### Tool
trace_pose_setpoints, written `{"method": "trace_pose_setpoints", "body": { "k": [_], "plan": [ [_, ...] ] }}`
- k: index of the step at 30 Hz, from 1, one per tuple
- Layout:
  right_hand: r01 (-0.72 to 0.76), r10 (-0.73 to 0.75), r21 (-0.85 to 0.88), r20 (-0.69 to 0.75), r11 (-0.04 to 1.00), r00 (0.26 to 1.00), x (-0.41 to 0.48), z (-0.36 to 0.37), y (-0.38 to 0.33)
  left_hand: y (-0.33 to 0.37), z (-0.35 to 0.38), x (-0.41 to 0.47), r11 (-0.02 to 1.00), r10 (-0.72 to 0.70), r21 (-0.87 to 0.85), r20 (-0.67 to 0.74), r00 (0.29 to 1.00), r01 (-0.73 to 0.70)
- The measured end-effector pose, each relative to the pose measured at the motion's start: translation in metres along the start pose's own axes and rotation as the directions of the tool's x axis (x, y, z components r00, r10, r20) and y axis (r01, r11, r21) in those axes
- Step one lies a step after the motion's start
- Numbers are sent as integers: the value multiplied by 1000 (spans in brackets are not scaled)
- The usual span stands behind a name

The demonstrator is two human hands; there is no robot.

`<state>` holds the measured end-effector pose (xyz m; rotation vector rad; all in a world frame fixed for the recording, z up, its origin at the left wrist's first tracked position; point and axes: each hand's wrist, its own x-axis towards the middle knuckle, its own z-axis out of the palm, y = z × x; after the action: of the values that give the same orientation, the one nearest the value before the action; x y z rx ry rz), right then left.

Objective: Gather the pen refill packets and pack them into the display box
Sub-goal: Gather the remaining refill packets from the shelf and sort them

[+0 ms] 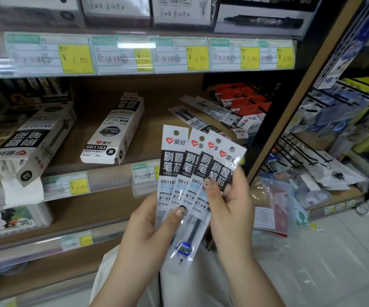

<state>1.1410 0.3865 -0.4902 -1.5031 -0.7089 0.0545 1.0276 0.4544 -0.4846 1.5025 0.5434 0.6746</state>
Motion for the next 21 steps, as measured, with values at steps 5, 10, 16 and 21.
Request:
{"method": "trace_pose_setpoints", "body": {
  "k": [5,10,16,21],
  "plan": [
    [10,-11,-38,-8,999,1000,7,10,6,-3,-4,3,1000,-9,13,11,1000,9],
    [-4,11,-47,132,999,991,21,20,-10,-4,-13,9,995,-23,89,-165,986,38],
    [111,-70,-694,87,711,994,116,24,14,-3,-30,20,986,-3,156,-309,951,53],
    [33,436,-952,170,303,884,166,39,25,-8,-30,34,974,-40,201,-312,949,107]
  ]
}}
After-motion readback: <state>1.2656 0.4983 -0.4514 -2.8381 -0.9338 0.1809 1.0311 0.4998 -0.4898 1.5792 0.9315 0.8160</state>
